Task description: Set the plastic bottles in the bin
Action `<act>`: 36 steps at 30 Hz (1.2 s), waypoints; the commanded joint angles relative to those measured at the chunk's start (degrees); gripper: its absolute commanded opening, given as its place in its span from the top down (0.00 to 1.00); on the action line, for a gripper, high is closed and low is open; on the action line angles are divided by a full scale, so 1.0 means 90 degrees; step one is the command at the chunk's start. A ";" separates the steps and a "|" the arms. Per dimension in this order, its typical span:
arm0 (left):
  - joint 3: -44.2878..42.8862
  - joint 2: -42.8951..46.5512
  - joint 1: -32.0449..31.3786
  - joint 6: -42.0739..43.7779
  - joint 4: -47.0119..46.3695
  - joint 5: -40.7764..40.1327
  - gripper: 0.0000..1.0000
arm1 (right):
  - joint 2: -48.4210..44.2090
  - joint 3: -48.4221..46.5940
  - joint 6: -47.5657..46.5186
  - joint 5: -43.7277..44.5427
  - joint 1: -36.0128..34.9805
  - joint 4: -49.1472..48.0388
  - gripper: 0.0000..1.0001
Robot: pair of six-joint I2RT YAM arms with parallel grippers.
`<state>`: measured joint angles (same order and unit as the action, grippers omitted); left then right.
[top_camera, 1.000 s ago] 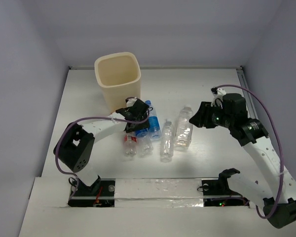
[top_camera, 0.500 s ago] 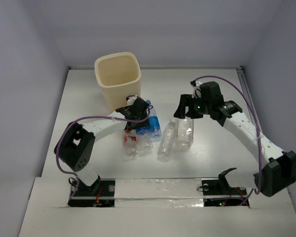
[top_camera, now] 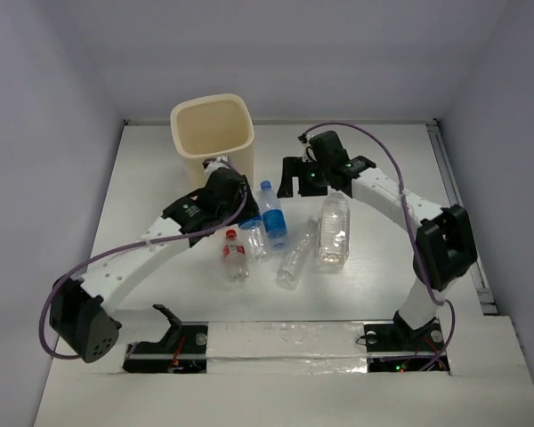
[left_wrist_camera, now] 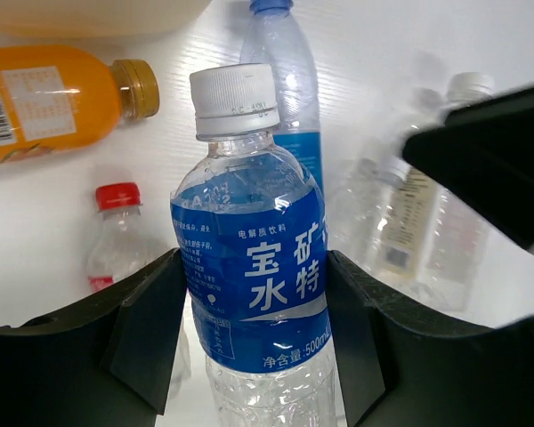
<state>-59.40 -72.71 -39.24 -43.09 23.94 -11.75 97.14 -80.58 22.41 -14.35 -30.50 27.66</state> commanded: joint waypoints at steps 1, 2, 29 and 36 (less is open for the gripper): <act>-0.0751 0.0626 0.0025 0.0119 0.0551 -0.0022 0.74 | 0.0553 -0.0470 0.0243 0.0295 -0.0136 -0.0348 0.13; -0.0967 0.0821 0.0025 0.0178 0.0620 -0.0129 0.74 | 0.0689 -0.0510 0.0302 0.0296 -0.0136 -0.0358 0.13; -0.6184 -0.1813 0.2036 0.2853 -0.0960 -0.3127 0.73 | 0.2030 -0.0999 0.1376 0.0012 -0.0390 -0.1218 0.53; -0.5413 -0.2078 0.2036 0.3371 -0.2219 -0.3421 0.73 | 0.0762 -0.0852 0.1279 0.0948 -0.0390 -0.1111 0.54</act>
<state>-109.82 -91.79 -21.26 -16.38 13.78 -39.46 113.51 -87.99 34.11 -11.14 -33.78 20.12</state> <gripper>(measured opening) 0.544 0.535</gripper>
